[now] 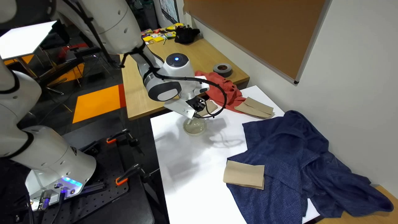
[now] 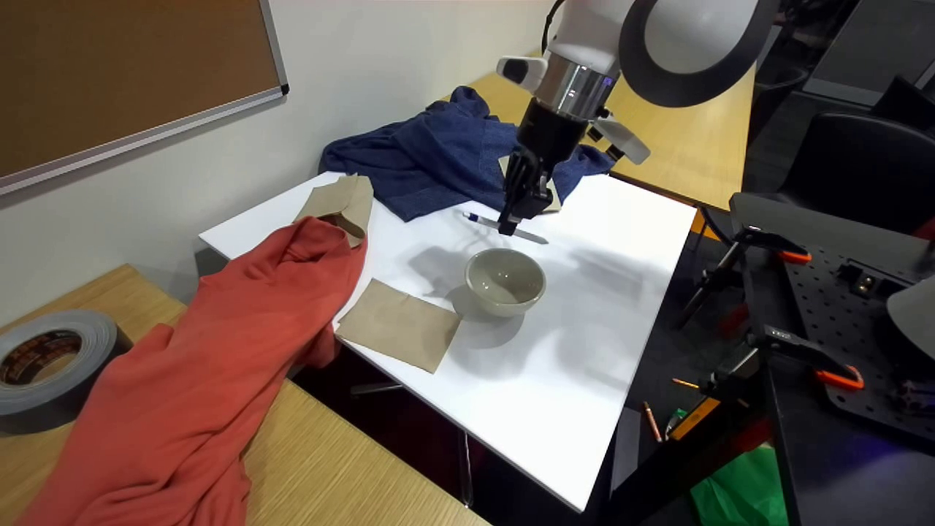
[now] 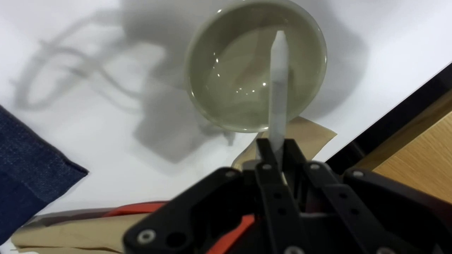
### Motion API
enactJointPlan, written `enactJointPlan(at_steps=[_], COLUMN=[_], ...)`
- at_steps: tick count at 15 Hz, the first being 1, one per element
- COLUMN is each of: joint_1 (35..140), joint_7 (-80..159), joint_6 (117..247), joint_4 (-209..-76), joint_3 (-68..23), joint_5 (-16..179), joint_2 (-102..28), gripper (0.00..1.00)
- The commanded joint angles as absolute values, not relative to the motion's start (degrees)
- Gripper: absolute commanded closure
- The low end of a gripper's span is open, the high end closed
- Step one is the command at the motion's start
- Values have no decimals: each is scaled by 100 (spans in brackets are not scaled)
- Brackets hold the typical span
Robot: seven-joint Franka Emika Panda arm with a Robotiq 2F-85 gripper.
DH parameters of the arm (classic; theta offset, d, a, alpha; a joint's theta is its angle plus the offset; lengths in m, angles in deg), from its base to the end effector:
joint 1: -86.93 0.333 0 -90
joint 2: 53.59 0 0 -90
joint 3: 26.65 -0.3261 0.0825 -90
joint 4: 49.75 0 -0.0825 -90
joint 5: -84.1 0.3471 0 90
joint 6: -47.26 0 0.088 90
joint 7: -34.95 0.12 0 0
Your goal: Pick the marker and put it in the bowl
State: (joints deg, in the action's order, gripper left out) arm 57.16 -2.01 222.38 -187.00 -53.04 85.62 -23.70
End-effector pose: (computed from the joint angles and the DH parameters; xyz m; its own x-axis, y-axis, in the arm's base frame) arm 0.5041 -0.0233 0.1746 0.8555 0.4380 0.2762 0.4742 -0.8770 -0.0779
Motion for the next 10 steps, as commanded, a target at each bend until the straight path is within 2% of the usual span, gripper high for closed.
enactJointPlan(at_steps=[1,10], joint_1=[5585,5626], joint_7=[-294,-97], joint_6=[22637,22887], joint_4=[-18488,-18161], joint_3=[-5360,-5152], joint_5=[8217,7344], joint_2=[-1960,-1371], gripper=[97,97])
